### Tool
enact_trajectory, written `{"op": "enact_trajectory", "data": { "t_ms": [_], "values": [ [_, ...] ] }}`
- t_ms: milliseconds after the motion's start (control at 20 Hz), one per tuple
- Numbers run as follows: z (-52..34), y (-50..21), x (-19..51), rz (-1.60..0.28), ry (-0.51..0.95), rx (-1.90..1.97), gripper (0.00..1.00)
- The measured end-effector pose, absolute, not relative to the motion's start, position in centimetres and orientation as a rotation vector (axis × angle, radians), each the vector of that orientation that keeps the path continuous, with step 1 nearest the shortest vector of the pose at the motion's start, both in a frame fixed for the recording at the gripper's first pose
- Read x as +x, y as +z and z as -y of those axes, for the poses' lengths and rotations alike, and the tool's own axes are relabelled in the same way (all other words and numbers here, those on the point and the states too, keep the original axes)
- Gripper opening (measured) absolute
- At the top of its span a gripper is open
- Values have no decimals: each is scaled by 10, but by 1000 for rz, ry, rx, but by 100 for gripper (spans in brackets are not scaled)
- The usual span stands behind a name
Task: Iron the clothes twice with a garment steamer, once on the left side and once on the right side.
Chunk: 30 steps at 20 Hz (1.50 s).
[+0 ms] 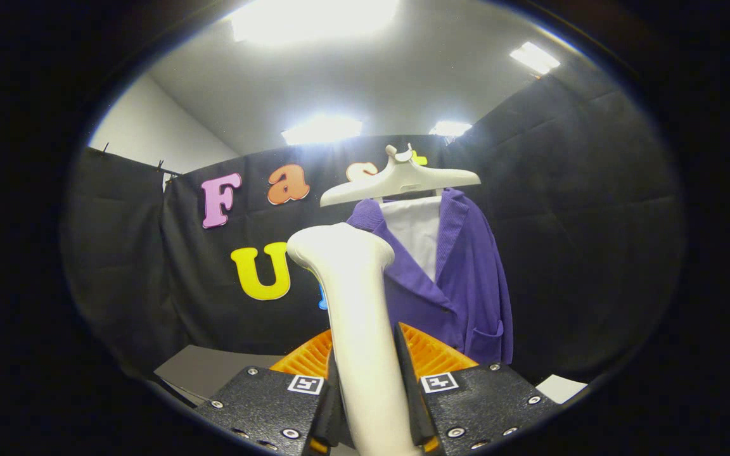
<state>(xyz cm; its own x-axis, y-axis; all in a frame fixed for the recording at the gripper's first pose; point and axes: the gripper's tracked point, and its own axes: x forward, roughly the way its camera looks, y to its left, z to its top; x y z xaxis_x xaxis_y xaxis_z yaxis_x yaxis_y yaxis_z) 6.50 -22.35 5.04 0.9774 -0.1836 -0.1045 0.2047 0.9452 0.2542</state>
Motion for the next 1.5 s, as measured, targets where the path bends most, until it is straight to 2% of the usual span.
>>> {"op": "enact_trajectory", "data": {
  "t_ms": [550,1050,1500],
  "values": [
    [255,61,119,-29,-295,228,41],
    [260,8,186,-118,-362,174,41],
    [259,-61,190,-231,-386,139,41]
  ]
}}
